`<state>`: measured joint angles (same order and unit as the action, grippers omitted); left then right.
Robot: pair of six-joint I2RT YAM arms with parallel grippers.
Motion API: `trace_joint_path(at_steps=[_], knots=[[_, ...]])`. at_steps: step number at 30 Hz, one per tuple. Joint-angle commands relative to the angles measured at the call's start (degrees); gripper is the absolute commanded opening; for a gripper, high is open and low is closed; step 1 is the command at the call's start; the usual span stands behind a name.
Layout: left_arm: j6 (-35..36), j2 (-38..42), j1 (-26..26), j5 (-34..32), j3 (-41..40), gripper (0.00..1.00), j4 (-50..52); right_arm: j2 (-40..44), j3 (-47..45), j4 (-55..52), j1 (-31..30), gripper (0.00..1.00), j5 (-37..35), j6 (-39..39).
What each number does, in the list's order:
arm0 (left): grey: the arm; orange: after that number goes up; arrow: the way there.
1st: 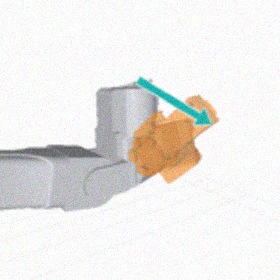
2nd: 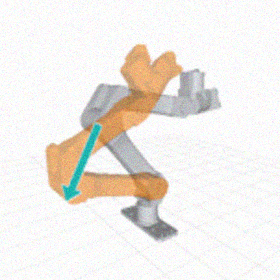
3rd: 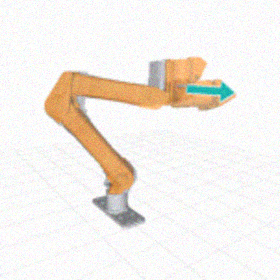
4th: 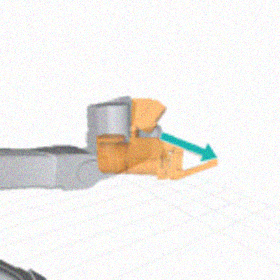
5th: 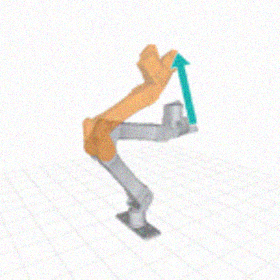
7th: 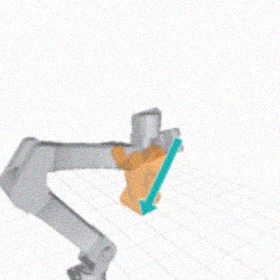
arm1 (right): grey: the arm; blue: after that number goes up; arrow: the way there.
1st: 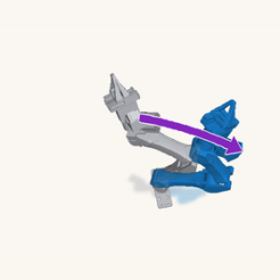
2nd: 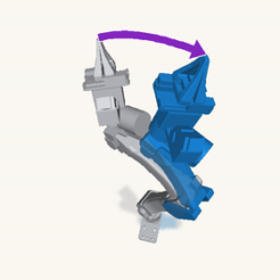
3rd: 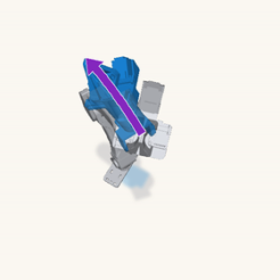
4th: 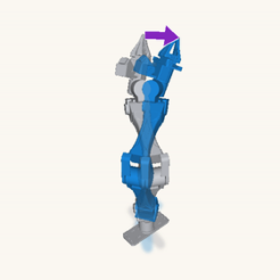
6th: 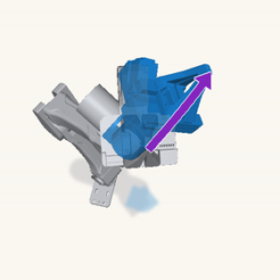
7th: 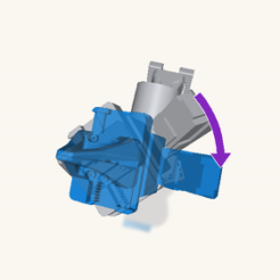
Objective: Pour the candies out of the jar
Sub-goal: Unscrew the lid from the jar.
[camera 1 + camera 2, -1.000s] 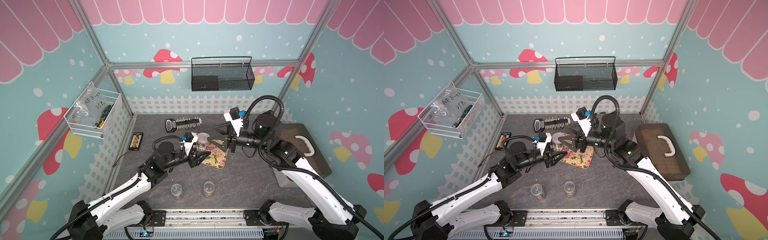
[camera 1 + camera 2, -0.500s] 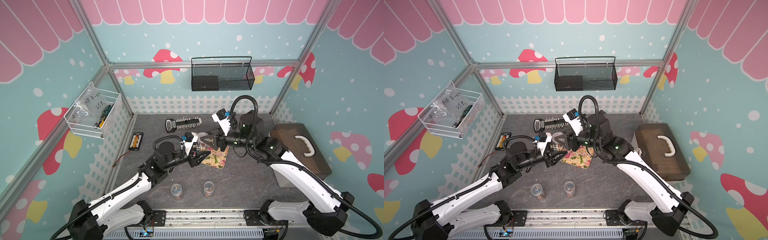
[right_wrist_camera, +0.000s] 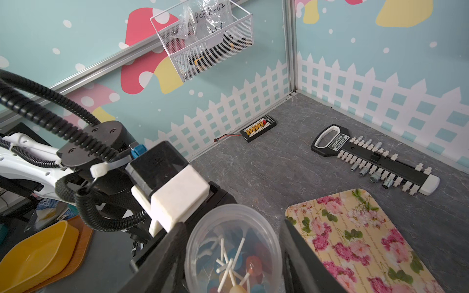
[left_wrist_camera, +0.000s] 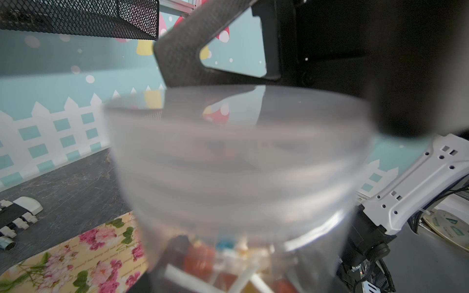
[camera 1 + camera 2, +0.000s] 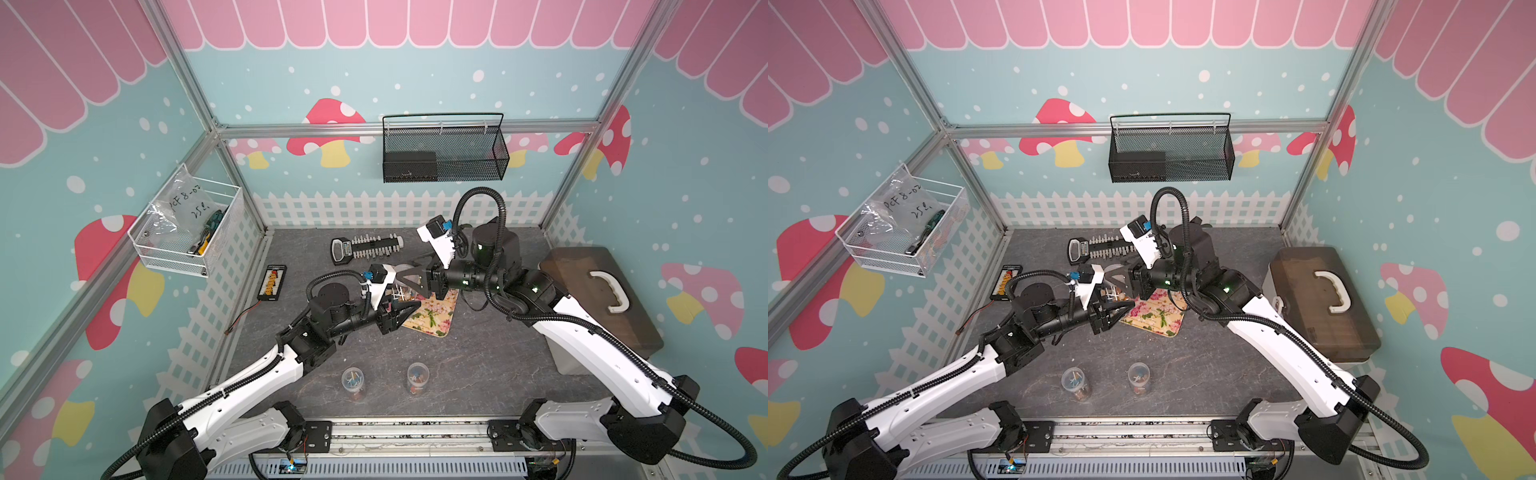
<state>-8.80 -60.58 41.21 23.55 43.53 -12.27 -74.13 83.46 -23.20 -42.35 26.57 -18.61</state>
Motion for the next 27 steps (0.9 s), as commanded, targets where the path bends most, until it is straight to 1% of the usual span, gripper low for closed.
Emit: trace_joint_path(at_steps=[1, 6, 10, 15, 17, 19, 20, 23, 24, 25, 27], knots=[[0.01, 0.4, 0.01, 0.35, -0.11, 0.36, -2.16, -0.45, 0.35, -2.04, -1.04, 0.59, 4.28, 1.47], [-0.12, 0.37, 0.01, 0.44, -0.19, 0.36, -2.18, -0.33, 0.33, -2.75, -1.06, 0.58, 3.67, 2.0], [-0.41, 0.56, 0.01, 0.68, -0.19, 0.36, -2.31, -1.33, 1.0, -2.73, -1.07, 0.51, 3.56, 2.08], [-0.17, 1.35, 0.01, 0.61, -0.27, 0.36, -1.46, -2.61, 2.01, -2.73, -0.99, 0.37, 4.88, 3.4], [-0.33, 1.65, 0.01, 0.83, -0.29, 0.36, -1.1, -2.71, 2.46, -3.03, -0.91, 0.34, 5.55, 5.03], [-0.93, 1.95, 0.03, 1.72, -0.12, 0.36, -0.6, -2.71, 3.24, -3.82, -0.32, 0.32, 7.0, 7.81], [-1.25, 2.04, 0.01, 2.38, -0.11, 0.36, -0.31, -2.41, 3.35, -3.87, 0.29, 0.32, 8.88, 9.96], [-2.4, 2.69, 0.01, 4.73, 0.06, 0.36, 0.12, -1.08, 3.13, -3.65, 2.07, 0.32, 18.64, 19.11], [-2.6, 2.81, 0.01, 5.81, 0.3, 0.36, 0.38, -0.6, 2.76, -4.03, 2.84, 0.34, 24.77, 23.68], [-2.63, 2.84, 0.01, 6.69, 0.65, 0.36, 0.98, -0.33, 2.51, -3.95, 3.64, 0.35, 27.98, 26.16], [-2.48, 2.76, 0.01, 8.33, 1.83, 0.36, 3.18, -1.04, 3.28, -4.09, 5.15, 0.35, 31.96, 27.71]])
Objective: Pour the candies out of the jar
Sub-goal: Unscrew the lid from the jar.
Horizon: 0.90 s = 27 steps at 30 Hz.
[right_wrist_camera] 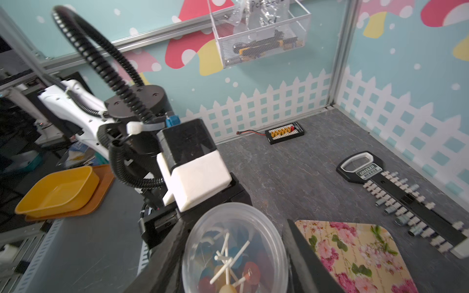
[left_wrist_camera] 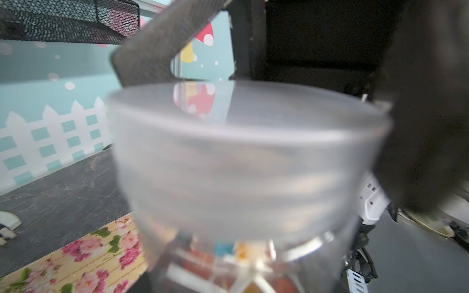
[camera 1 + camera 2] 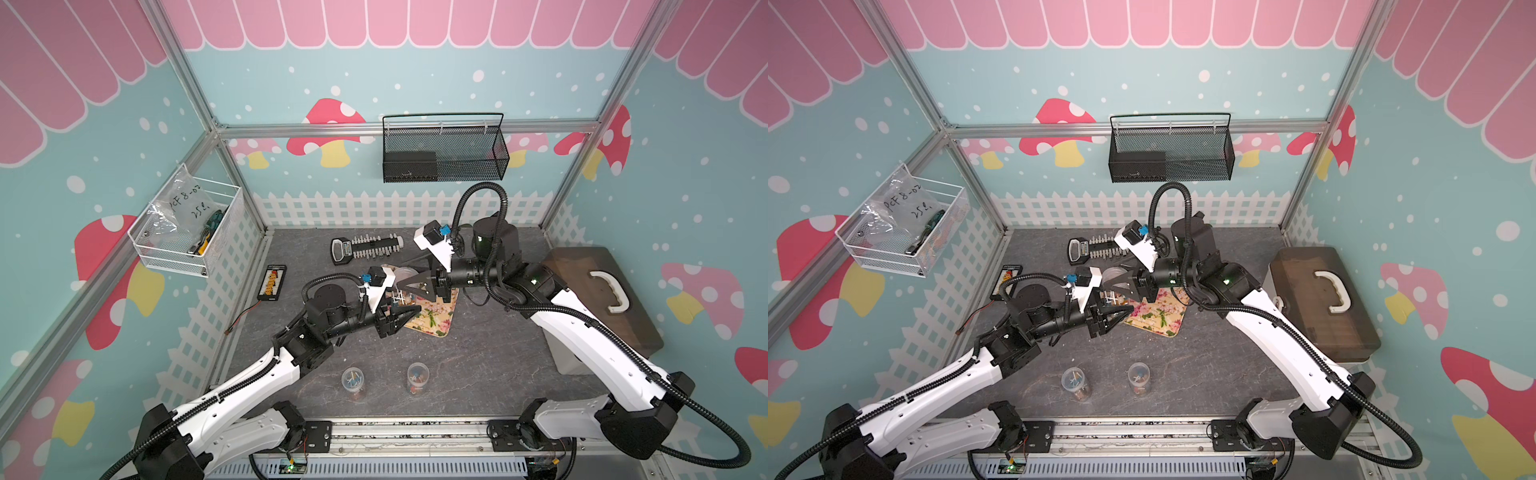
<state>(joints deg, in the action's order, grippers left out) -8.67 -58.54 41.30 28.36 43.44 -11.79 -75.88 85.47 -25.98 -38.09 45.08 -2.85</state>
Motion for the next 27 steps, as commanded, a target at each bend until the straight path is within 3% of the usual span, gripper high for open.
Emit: trace_joint_path(at_steps=[1, 8, 11, 13, 17, 21, 27], knots=[[-2.42, 0.72, -0.08, 4.07, 2.36, 0.36, 3.89, 0.04, 2.04, -1.86, 1.35, 0.34, 14.52, 12.35], [-0.93, 2.64, -0.08, 3.23, 1.93, 0.37, 6.81, -0.92, 3.84, -4.75, 2.39, 0.35, 14.82, 13.82], [-0.66, 2.63, -0.08, 2.2, 1.69, 0.37, 5.93, -0.36, 3.44, -4.86, 2.4, 0.58, 13.74, 11.86], [-0.61, 2.31, -0.08, 1.3, 1.32, 0.37, 5.01, 1.26, 1.5, -1.81, 2.28, 0.64, 12.95, 7.37], [-0.15, 2.29, -0.08, -1.76, -0.09, 0.37, 3.06, 6.87, -5.47, 7.67, 2.15, 0.69, 4.21, -6.21], [0.93, 1.48, -0.08, -2.43, -0.12, 0.37, 3.01, 9.14, -5.85, 2.16, 1.66, 0.68, -10.3, -10.71], [1.73, -0.35, -0.08, -2.47, 0.76, 0.37, 2.75, 11.04, -8.39, 7.07, 0.55, 0.68, -13.61, -16.9]])
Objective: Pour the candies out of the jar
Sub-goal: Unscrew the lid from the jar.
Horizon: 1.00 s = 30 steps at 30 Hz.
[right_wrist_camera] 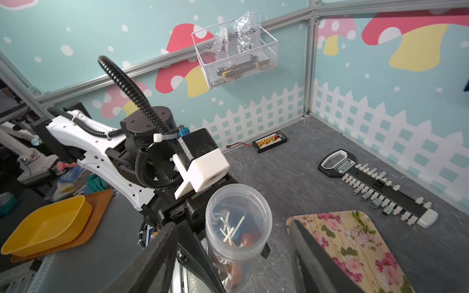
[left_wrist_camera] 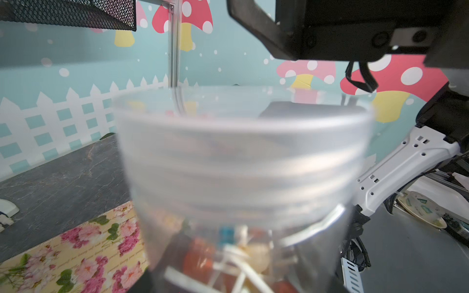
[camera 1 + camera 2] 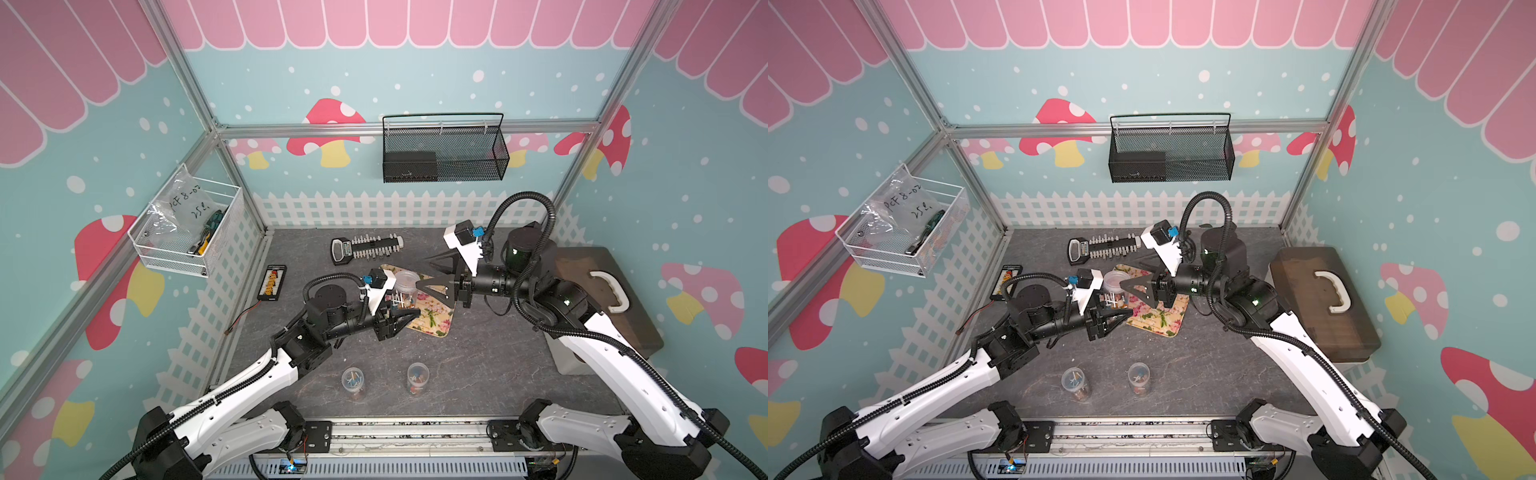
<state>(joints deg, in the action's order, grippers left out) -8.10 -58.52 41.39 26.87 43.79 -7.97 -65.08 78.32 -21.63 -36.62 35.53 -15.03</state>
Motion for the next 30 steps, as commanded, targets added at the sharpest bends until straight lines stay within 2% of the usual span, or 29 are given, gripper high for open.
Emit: trace_joint_path(at_steps=[1, 8, 19, 23, 25, 27, 30], knots=[[1.34, -0.46, -0.17, -1.14, 0.42, 0.37, -1.16, 0.07, -1.08, 2.47, -1.31, 0.68, -4.46, -4.97], [1.68, -0.61, -0.17, -2.21, 0.33, 0.37, -1.95, -2.54, -0.81, 0.61, -4.48, 0.67, -6.83, -5.15], [1.05, -1.15, -0.17, -1.61, 0.16, 0.38, -3.02, -6.05, 0.9, -0.71, -5.65, 0.64, -7.63, -4.57], [0.84, -1.13, -0.17, -1.4, -0.02, 0.37, -3.27, -7.33, 1.85, -0.7, -5.83, 0.58, -6.89, -4.33], [0.82, -0.9, -0.17, -1.25, -0.02, 0.38, -3.15, -7.67, 2.03, -0.84, -5.83, 0.52, -6.85, -3.97], [0.93, -0.81, -0.17, -1.04, 0.07, 0.38, -2.96, -7.75, 2.3, -1.12, -5.84, 0.42, -6.96, -3.25], [0.98, -0.74, -0.17, -0.13, 0.41, 0.38, -2.35, -8.08, 3.33, -2.12, -5.83, 0.34, -6.14, -1.0]])
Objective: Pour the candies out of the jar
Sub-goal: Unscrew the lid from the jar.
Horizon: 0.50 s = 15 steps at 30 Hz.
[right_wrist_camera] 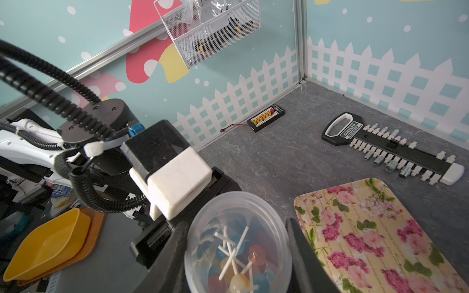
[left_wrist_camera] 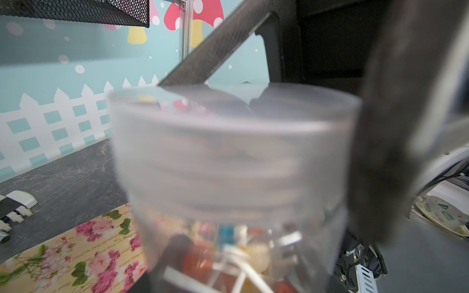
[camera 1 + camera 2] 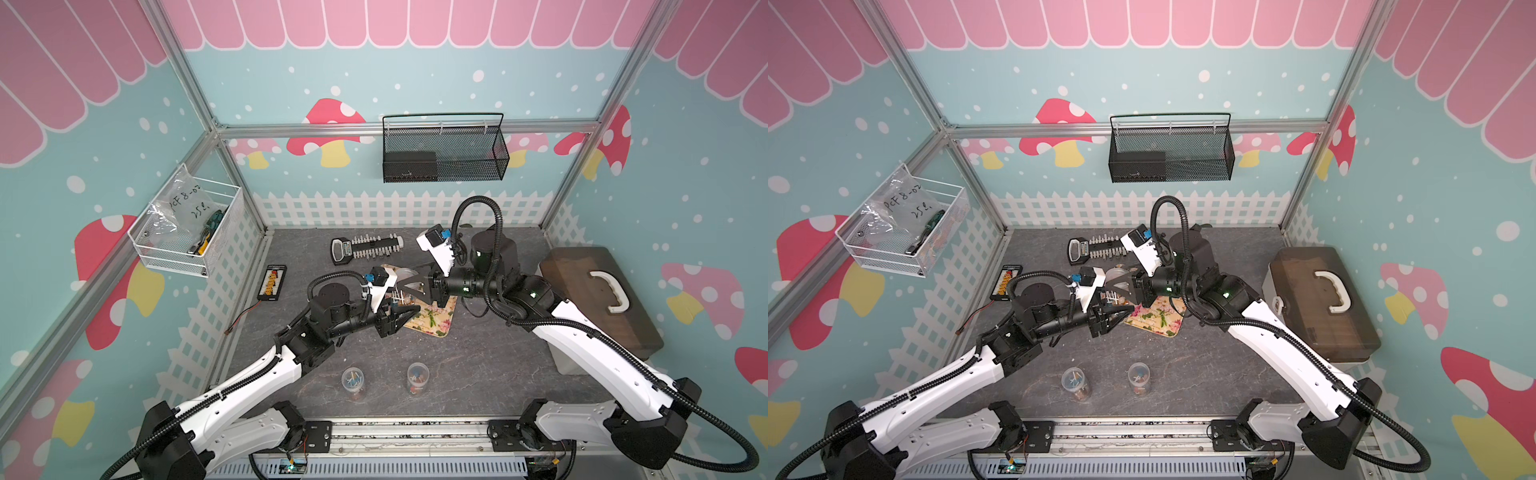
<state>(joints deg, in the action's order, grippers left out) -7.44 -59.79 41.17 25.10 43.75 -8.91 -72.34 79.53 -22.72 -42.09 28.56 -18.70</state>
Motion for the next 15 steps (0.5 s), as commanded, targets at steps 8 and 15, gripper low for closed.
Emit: trace_joint_path(at_steps=[8, 15], knots=[[-0.52, 1.64, 0.05, 4.17, 1.35, 0.38, -0.23, -4.11, 8.22, -5.66, 3.12, 0.3, 12.88, 15.77], [-1.58, 2.28, 0.05, 8.38, 3.02, 0.38, 2.59, -5.62, 10.68, -6.14, 6.66, 0.33, 36.42, 27.01]])
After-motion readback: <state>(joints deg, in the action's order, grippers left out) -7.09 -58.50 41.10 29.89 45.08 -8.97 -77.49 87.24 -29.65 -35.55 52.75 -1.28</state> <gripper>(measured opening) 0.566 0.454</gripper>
